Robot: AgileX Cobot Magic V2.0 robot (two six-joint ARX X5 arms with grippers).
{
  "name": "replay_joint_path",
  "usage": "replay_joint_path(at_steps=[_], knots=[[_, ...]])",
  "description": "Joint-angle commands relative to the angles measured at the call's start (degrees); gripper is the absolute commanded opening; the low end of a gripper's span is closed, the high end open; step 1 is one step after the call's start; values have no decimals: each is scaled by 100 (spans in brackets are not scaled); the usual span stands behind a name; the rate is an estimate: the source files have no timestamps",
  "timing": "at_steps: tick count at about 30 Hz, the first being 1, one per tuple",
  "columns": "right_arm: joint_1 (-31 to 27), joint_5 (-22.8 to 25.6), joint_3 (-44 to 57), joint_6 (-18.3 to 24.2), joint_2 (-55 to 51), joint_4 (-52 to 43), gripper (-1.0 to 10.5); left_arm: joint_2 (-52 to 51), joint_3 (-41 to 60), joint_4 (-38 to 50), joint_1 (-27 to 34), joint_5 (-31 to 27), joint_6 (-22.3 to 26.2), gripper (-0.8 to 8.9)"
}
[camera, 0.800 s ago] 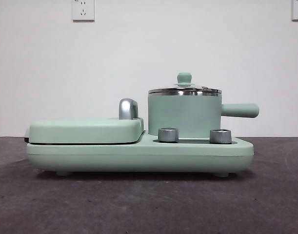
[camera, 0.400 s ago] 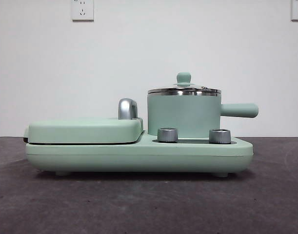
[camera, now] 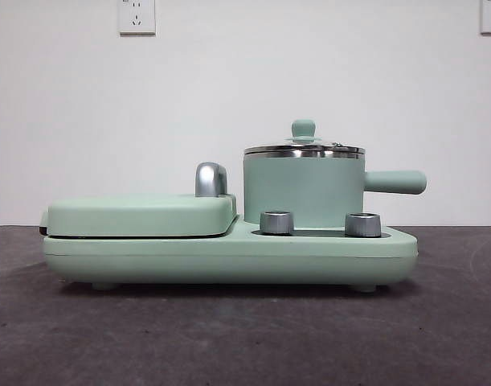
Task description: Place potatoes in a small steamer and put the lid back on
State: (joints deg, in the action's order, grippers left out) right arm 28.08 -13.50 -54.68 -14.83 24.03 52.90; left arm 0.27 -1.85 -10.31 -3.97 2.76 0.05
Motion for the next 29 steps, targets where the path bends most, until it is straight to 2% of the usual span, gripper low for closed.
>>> replay_joint_path(at_steps=[1,15,17,19,22,25,29], knots=[[31,2,-44,55,17,-61,25,-9,111,-35,11,2,57,24],[-24,35,28,59,-13,-155,25,-9,111,-35,11,2,57,24],[-289,254,199,234,-87,-479,17,-9,111,-37,11,2,57,24],[-710,149,597,348,-289,-1010,17,-9,111,-37,11,0,57,24],[-1379,210,1655,448,-828,-2203,18,-9,109,-37,11,2,55,24],[-1947,529,2876,599,-1408,-3469,17,-9,109,-37,11,0,57,24],[-2557,820,4142,837,-2041,-4105,18,-9,109,-37,11,2,57,24]])
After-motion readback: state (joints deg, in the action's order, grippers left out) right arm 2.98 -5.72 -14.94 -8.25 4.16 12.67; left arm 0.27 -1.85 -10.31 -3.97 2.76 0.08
